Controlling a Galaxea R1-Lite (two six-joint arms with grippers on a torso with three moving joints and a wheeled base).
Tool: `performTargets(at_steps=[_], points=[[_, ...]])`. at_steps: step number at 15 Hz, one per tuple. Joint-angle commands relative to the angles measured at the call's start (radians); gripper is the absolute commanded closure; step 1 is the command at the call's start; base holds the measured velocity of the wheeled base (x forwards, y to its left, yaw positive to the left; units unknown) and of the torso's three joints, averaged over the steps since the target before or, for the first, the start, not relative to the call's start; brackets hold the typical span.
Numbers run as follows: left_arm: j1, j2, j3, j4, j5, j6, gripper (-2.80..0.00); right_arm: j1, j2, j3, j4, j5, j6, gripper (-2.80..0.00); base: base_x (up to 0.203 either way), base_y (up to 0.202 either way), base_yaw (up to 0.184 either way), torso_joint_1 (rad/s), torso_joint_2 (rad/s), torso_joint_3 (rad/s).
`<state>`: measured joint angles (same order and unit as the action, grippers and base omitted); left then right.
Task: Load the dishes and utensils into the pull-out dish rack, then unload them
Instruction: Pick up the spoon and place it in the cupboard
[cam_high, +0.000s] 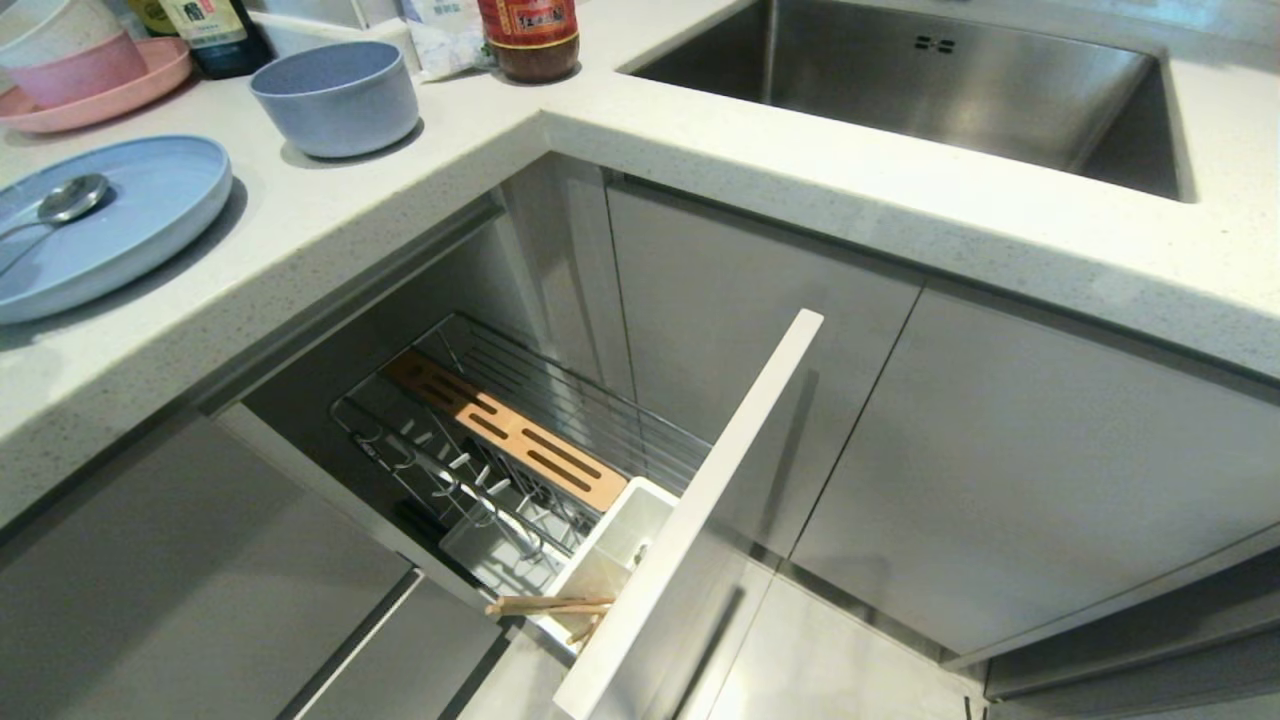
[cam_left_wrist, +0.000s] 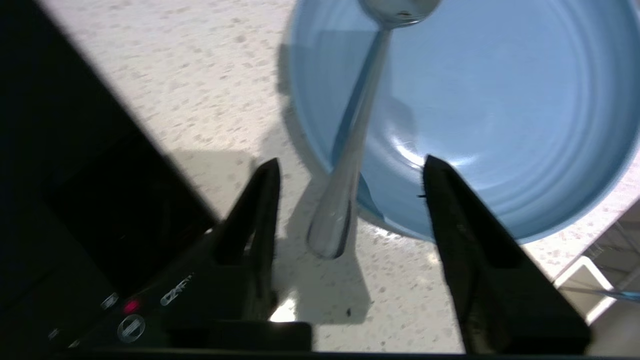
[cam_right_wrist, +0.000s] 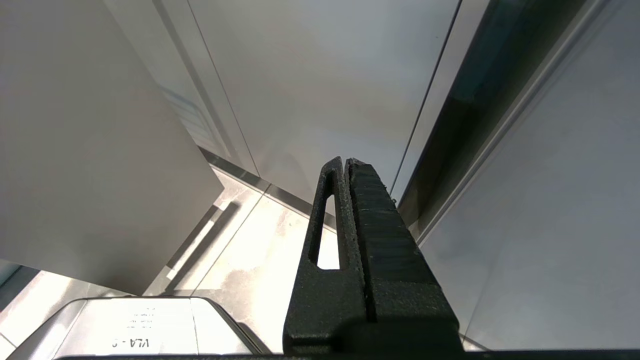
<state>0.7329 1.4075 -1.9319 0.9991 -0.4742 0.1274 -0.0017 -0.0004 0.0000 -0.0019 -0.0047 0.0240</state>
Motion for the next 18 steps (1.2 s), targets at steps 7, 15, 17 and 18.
performTargets(at_steps=[7, 15, 17, 18], points=[[-0.019, 0.056, 0.008, -0.001, -0.084, 0.047, -2.80, 0.000, -0.003, 0.002, -0.001, 0.000, 0.001, 0.00, 0.000, 0.000, 0.000, 0.000, 0.00, 0.000], [-0.067, 0.076, 0.011, -0.016, -0.114, 0.043, -2.80, 0.000, -0.003, 0.002, -0.001, 0.000, 0.001, 0.00, 0.000, 0.000, 0.000, 0.000, 0.00, 0.000], [-0.067, 0.071, 0.010, -0.023, -0.123, 0.042, -2.80, 0.000, -0.003, 0.002, -0.001, 0.000, 0.001, 0.00, 0.000, 0.000, 0.000, 0.000, 0.00, 0.000], [-0.069, 0.071, 0.011, -0.025, -0.131, 0.041, -2.80, 0.000, -0.003, 0.002, -0.001, 0.000, 0.001, 0.00, 0.000, 0.000, 0.000, 0.000, 0.00, 0.000]])
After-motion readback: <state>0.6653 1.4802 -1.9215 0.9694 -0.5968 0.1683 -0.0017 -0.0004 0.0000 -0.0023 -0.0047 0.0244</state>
